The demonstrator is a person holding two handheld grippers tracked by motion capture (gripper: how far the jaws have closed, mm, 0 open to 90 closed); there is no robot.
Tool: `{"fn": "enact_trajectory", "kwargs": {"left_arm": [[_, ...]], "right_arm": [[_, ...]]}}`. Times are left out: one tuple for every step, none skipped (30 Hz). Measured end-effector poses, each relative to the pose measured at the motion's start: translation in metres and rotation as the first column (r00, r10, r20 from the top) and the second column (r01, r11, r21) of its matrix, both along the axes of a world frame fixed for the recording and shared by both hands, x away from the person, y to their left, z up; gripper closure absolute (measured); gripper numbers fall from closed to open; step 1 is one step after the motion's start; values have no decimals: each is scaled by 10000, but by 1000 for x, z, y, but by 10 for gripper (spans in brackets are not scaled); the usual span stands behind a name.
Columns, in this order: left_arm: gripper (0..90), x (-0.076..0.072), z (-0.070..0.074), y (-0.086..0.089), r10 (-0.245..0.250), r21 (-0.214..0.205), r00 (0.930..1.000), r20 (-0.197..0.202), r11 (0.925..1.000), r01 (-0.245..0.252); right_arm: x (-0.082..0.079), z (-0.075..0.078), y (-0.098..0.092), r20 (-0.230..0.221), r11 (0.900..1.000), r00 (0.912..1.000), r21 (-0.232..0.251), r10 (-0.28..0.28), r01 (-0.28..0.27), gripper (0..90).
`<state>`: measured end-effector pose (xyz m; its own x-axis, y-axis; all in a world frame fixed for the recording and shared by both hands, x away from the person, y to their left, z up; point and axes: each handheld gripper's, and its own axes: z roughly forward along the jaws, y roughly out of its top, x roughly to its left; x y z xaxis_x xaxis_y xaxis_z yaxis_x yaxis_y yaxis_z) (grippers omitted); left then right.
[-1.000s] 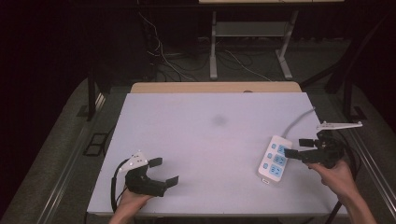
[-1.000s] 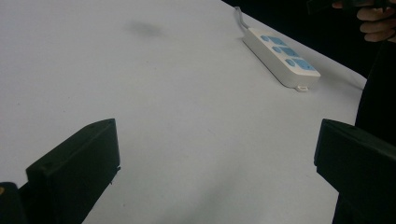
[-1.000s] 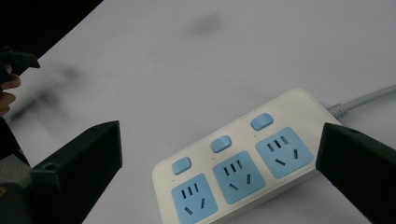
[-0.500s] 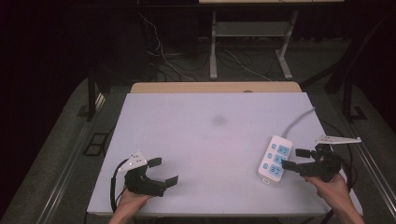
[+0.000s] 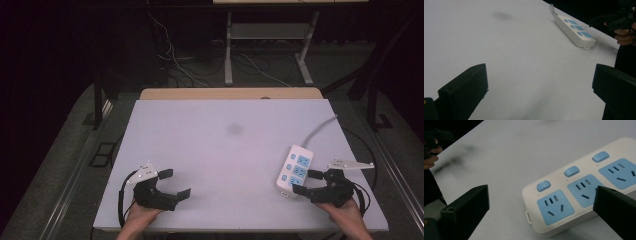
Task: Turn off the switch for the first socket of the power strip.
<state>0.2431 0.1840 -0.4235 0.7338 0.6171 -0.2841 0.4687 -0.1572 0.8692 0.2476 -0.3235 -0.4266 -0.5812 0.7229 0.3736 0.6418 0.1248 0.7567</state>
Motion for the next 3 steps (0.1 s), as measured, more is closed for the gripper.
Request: {"fn": "enact_trajectory", "kwargs": {"left_arm": [[0, 0, 0, 0, 11, -14, 10000, -14, 10000, -11], [0, 0, 0, -1, 6, 5, 10000, -28, 10000, -6], [0, 0, 0, -1, -3, 30, 10000, -38, 10000, 3]], "right_arm": [[-1, -2, 1, 43, 10000, 10000, -22, 27, -27, 2], [-2, -3, 2, 27, 10000, 10000, -55, 65, -65, 2], [-2, -3, 3, 95, 9999, 9999, -113, 126, -125, 2]]}}
